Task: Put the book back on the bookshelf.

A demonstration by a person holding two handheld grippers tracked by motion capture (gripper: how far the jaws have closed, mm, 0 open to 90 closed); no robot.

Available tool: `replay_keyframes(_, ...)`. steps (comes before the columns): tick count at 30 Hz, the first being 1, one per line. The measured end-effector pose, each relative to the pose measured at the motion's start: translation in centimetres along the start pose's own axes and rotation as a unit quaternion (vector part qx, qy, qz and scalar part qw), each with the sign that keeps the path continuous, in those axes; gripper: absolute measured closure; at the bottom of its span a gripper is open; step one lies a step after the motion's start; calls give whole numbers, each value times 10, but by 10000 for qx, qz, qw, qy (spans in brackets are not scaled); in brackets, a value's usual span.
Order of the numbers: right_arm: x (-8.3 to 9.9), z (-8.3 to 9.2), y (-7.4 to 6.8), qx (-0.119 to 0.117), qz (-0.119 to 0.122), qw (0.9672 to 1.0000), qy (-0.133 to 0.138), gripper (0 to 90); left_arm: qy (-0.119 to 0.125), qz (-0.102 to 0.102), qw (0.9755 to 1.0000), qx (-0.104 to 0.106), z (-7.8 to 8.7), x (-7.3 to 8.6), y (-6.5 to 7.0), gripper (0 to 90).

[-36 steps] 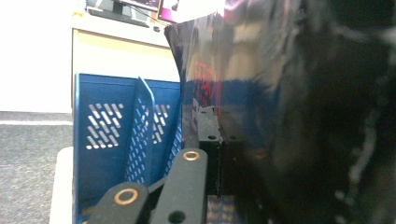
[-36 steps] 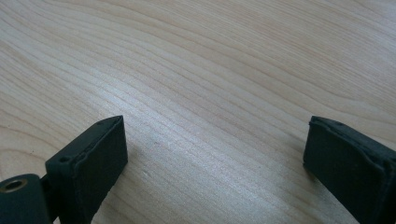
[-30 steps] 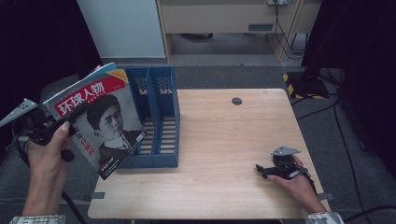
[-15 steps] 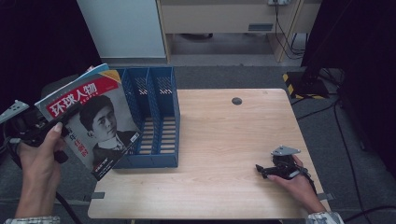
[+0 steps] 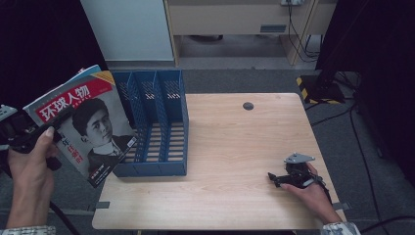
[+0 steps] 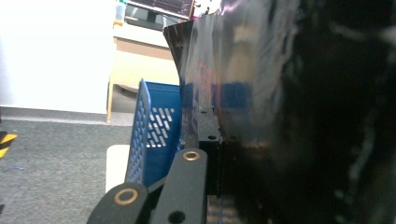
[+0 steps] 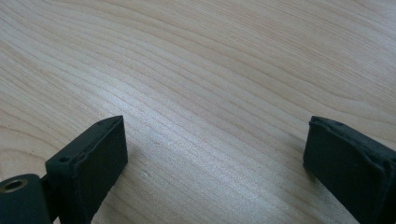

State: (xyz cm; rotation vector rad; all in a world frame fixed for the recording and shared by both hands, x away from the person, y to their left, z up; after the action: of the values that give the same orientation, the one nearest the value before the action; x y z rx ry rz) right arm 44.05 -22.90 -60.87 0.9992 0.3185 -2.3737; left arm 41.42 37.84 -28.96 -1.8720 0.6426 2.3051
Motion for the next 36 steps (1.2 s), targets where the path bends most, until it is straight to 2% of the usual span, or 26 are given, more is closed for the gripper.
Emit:
replay_keyframes(5,0,0,0,-6,3,10000,-11,67,-10,-12,10000,-93,-4,-2,-7,867)
replay_keyframes(9,0,0,0,-3,6,10000,-3,67,50,62,9998,-190,-12,-5,-13,866)
replay_keyframes(10,0,0,0,-3,-7,10000,-6,67,-8,6,9996,-278,-19,-6,-16,867)
replay_keyframes(17,0,0,0,-5,-6,10000,-6,67,-116,-154,9989,-417,-34,-6,-21,866)
replay_keyframes(25,0,0,0,-6,-12,10000,-4,67,80,-28,9994,-346,-47,-5,-26,867)
replay_keyframes(36,0,0,0,0,-8,10000,5,67,116,-52,9992,-385,-62,-2,-33,867)
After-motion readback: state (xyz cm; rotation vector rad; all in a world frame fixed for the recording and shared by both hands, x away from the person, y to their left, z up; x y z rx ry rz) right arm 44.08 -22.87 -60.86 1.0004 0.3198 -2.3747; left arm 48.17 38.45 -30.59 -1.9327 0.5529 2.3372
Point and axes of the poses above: each handheld gripper's, and its own axes: z roughly backward along the jaws, x roughly out of its underside, y roughly to its right, the point moved 10 cm from there along -z, roughly forward along the jaws
